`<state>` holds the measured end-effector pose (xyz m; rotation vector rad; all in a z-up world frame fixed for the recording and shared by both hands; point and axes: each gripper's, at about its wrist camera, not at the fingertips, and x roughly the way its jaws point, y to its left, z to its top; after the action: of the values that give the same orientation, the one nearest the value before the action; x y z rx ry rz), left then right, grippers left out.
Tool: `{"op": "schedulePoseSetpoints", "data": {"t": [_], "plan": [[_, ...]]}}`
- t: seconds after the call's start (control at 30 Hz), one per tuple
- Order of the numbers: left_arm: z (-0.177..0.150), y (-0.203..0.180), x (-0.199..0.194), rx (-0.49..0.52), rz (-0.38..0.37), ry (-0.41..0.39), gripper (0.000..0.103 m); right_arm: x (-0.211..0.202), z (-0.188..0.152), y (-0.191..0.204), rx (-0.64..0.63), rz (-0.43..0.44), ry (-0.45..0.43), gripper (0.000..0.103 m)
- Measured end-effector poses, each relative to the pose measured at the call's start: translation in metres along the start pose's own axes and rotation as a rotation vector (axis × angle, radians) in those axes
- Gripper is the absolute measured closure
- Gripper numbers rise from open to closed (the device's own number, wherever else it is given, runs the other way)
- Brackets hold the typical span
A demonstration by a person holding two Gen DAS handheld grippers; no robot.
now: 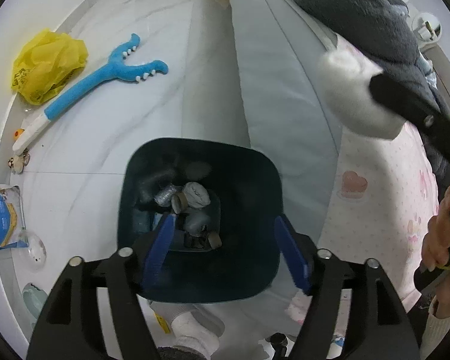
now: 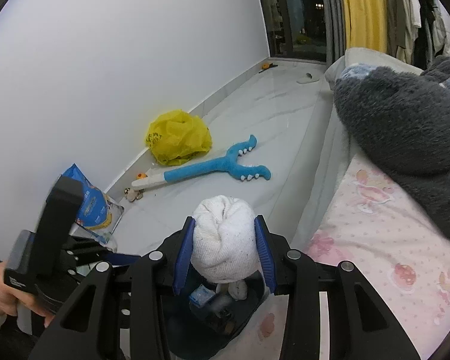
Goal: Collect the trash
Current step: 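Open the left tool to drop the bubble-wrap roll into the bin, then open the right tool to drop the tissue wad into the bin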
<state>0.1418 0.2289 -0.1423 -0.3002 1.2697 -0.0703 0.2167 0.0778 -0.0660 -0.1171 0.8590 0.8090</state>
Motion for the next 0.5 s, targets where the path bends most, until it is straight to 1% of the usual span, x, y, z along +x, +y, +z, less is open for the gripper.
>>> {"op": "schedulePoseSetpoints", "data": {"t": [0.07,0.17,0.23,0.3,0.37,0.43,0.47,0.5], "plan": [[0.001,0.003,-0.004,-0.009,0.007,-0.015,0.023,0.008,-0.001,0.002,0.008,0.013,0.019,0.062],[0.002,0.009,-0.012,-0.019,0.017,-0.046,0.016,0.023,-0.005,0.008,0.01,0.013,0.063,0.062],[0.003,0.013,-0.019,-0.022,0.032,-0.077,0.013,0.032,-0.008,0.012,0.0,0.006,0.091,0.062],[0.004,0.016,-0.026,-0.025,0.044,-0.108,0.008,0.041,-0.011,0.016,-0.001,0.007,0.111,0.062],[0.005,0.02,-0.032,-0.026,0.043,-0.133,0.008,0.047,-0.015,0.018,0.001,0.004,0.131,0.062],[0.007,0.025,-0.038,-0.029,0.06,-0.161,0.008,0.055,-0.017,0.02,0.004,0.0,0.153,0.062],[0.008,0.026,-0.041,-0.026,0.069,-0.171,0.007,0.059,-0.018,0.021,0.003,-0.001,0.166,0.062],[0.009,0.026,-0.046,-0.019,0.097,-0.193,0.006,0.064,-0.02,0.023,0.003,-0.004,0.18,0.062]]}}
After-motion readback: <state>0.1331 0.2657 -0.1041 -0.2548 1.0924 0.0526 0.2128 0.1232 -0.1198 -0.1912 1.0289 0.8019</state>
